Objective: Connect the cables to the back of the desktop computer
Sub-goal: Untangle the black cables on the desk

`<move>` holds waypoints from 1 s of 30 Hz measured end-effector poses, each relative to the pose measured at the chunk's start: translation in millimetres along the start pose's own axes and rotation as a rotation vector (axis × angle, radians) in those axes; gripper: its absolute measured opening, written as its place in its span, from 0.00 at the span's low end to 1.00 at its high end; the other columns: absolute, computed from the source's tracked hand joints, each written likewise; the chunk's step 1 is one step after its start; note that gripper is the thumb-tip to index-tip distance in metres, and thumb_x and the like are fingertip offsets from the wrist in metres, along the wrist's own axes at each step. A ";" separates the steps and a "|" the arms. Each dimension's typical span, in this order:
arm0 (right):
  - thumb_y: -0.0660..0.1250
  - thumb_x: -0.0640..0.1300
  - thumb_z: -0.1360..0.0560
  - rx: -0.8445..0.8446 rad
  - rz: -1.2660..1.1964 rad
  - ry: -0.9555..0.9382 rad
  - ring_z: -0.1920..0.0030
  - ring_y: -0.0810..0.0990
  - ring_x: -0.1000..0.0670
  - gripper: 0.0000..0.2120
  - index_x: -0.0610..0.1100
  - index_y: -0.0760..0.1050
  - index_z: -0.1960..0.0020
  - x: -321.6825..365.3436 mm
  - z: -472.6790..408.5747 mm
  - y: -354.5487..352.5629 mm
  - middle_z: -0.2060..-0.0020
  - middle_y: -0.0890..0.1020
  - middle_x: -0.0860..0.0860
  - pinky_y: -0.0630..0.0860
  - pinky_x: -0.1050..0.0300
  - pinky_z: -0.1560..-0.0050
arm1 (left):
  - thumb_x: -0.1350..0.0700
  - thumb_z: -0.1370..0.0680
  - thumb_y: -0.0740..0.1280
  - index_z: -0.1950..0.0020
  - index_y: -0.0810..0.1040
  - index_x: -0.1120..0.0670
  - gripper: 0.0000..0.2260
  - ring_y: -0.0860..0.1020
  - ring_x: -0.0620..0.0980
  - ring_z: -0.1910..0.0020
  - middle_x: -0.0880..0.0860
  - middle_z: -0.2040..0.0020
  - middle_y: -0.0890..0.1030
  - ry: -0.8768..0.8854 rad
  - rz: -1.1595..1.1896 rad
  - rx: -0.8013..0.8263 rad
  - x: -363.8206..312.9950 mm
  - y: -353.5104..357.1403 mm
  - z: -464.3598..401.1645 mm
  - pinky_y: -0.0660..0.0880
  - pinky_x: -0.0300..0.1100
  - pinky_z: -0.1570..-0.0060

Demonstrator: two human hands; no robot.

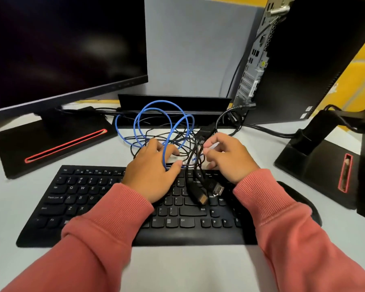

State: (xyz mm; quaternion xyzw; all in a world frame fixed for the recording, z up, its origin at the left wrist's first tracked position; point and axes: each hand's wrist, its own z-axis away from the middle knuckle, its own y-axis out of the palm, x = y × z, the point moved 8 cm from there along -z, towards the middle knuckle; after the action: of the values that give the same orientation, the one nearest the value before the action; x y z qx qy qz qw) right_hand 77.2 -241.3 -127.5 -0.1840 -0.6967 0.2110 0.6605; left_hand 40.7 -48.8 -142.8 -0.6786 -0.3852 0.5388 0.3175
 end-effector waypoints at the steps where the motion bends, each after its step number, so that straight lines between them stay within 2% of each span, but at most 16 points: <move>1: 0.69 0.41 0.23 -0.055 0.011 -0.018 0.63 0.83 0.49 0.06 0.50 0.78 0.55 1.8 -4.7 -9.7 0.60 0.82 0.49 0.82 0.46 0.50 | 0.40 0.19 0.62 0.40 0.75 0.39 0.09 0.73 0.47 0.40 0.44 0.42 0.70 -0.001 0.012 -0.012 0.2 -1.0 -0.3 0.73 0.46 0.49; 4: 0.69 0.38 0.22 -0.205 0.256 -0.069 0.54 0.78 0.49 0.07 0.48 0.79 0.47 3.5 -20.5 -32.8 0.48 0.81 0.49 0.72 0.56 0.51 | 0.41 0.20 0.65 0.46 0.72 0.40 0.07 0.74 0.47 0.44 0.43 0.45 0.69 -0.014 0.060 -0.064 1.2 -5.6 -0.6 0.72 0.45 0.53; 6: 0.68 0.39 0.21 -0.138 0.401 -0.011 0.46 0.77 0.47 0.14 0.49 0.77 0.37 -6.2 -32.4 -29.3 0.39 0.79 0.47 0.71 0.56 0.46 | 0.42 0.20 0.66 0.47 0.70 0.41 0.08 0.75 0.48 0.46 0.44 0.45 0.70 -0.023 0.095 -0.090 2.2 -8.8 -0.2 0.73 0.46 0.53; 8: 0.67 0.39 0.21 -0.058 0.494 0.035 0.39 0.77 0.44 0.20 0.49 0.73 0.30 -16.9 -38.7 -19.9 0.36 0.77 0.45 0.73 0.53 0.40 | 0.42 0.20 0.66 0.46 0.69 0.42 0.09 0.76 0.48 0.48 0.44 0.44 0.69 -0.033 0.107 -0.094 2.2 -10.6 0.3 0.74 0.46 0.53; 10: 0.66 0.39 0.21 -0.076 0.465 0.044 0.42 0.78 0.43 0.20 0.49 0.72 0.31 -22.4 -39.4 -18.7 0.40 0.79 0.44 0.74 0.53 0.43 | 0.41 0.20 0.66 0.47 0.68 0.41 0.09 0.76 0.47 0.51 0.43 0.44 0.68 -0.037 0.117 -0.089 1.4 -11.2 1.0 0.74 0.45 0.55; 12: 0.66 0.38 0.21 -0.113 0.370 0.033 0.52 0.79 0.45 0.16 0.50 0.74 0.35 -25.1 -38.0 -22.5 0.50 0.81 0.46 0.73 0.54 0.50 | 0.41 0.21 0.67 0.47 0.69 0.40 0.09 0.77 0.46 0.50 0.42 0.44 0.68 -0.048 0.123 -0.083 2.0 -11.2 1.6 0.74 0.45 0.54; 14: 0.66 0.37 0.21 -0.154 0.297 -0.006 0.58 0.77 0.49 0.12 0.49 0.77 0.40 -24.3 -37.5 -29.3 0.58 0.79 0.50 0.71 0.56 0.54 | 0.40 0.21 0.67 0.46 0.70 0.40 0.09 0.77 0.46 0.48 0.42 0.43 0.68 -0.054 0.128 -0.072 2.9 -11.2 1.7 0.76 0.47 0.52; 16: 0.65 0.37 0.20 -0.224 0.291 -0.052 0.56 0.75 0.50 0.09 0.48 0.80 0.45 -21.5 -36.6 -39.3 0.55 0.77 0.51 0.69 0.58 0.51 | 0.41 0.21 0.67 0.44 0.72 0.40 0.09 0.78 0.46 0.47 0.41 0.41 0.68 -0.046 0.155 -0.070 2.6 -12.5 2.9 0.78 0.49 0.49; 18: 0.64 0.37 0.19 -0.316 0.293 -0.069 0.52 0.74 0.50 0.09 0.47 0.81 0.49 -21.7 -34.2 -51.5 0.51 0.78 0.50 0.67 0.59 0.50 | 0.42 0.21 0.67 0.43 0.72 0.39 0.09 0.78 0.45 0.50 0.41 0.42 0.68 -0.037 0.200 -0.080 2.1 -14.4 3.9 0.78 0.50 0.48; 20: 0.62 0.37 0.18 -0.404 0.260 -0.056 0.51 0.74 0.50 0.09 0.46 0.80 0.49 -24.8 -30.3 -63.3 0.49 0.77 0.49 0.65 0.59 0.51 | 0.45 0.21 0.69 0.41 0.73 0.39 0.10 0.79 0.44 0.54 0.40 0.43 0.69 -0.041 0.278 -0.112 4.4 -16.6 4.0 0.79 0.50 0.47; 22: 0.60 0.36 0.17 -0.521 0.163 -0.058 0.49 0.73 0.50 0.09 0.45 0.79 0.47 -25.9 -22.8 -75.0 0.48 0.77 0.48 0.65 0.60 0.49 | 0.49 0.21 0.71 0.39 0.72 0.39 0.14 0.80 0.45 0.53 0.41 0.42 0.70 -0.027 0.373 -0.180 6.2 -22.9 3.6 0.78 0.50 0.46; 24: 0.58 0.35 0.17 -0.669 0.006 -0.078 0.49 0.73 0.51 0.10 0.44 0.77 0.47 -27.2 -10.6 -85.9 0.48 0.78 0.48 0.63 0.64 0.50 | 0.54 0.21 0.72 0.35 0.71 0.41 0.18 0.80 0.46 0.49 0.43 0.38 0.71 -0.016 0.498 -0.269 7.7 -32.3 4.7 0.77 0.39 0.48; 26: 0.56 0.35 0.17 -0.785 -0.123 -0.084 0.50 0.74 0.51 0.10 0.44 0.75 0.47 -30.1 1.2 -92.0 0.49 0.78 0.47 0.64 0.65 0.50 | 0.59 0.21 0.72 0.33 0.69 0.43 0.22 0.78 0.41 0.47 0.45 0.36 0.70 -0.040 0.615 -0.347 11.0 -41.9 7.4 0.74 0.28 0.53; 28: 0.55 0.36 0.16 -0.829 -0.188 -0.077 0.51 0.75 0.52 0.09 0.44 0.73 0.47 -31.8 8.5 -93.0 0.49 0.78 0.46 0.65 0.67 0.51 | 0.61 0.22 0.73 0.31 0.68 0.43 0.24 0.76 0.37 0.46 0.47 0.35 0.68 -0.045 0.669 -0.412 12.2 -50.2 10.8 0.74 0.29 0.50; 30: 0.53 0.37 0.16 -0.823 -0.223 -0.080 0.56 0.74 0.58 0.09 0.44 0.72 0.46 -28.8 11.7 -91.4 0.52 0.78 0.46 0.65 0.74 0.55 | 0.62 0.23 0.73 0.31 0.70 0.44 0.25 0.75 0.40 0.42 0.48 0.33 0.68 0.028 0.605 -0.507 5.3 -62.8 16.0 0.74 0.35 0.42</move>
State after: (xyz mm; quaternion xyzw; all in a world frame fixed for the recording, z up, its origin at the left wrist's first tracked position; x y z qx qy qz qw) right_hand 69.3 -334.3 -103.1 -0.3477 -0.7635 -0.1503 0.5231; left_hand 14.4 -12.5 -95.8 -0.8257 -0.2842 0.4864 -0.0282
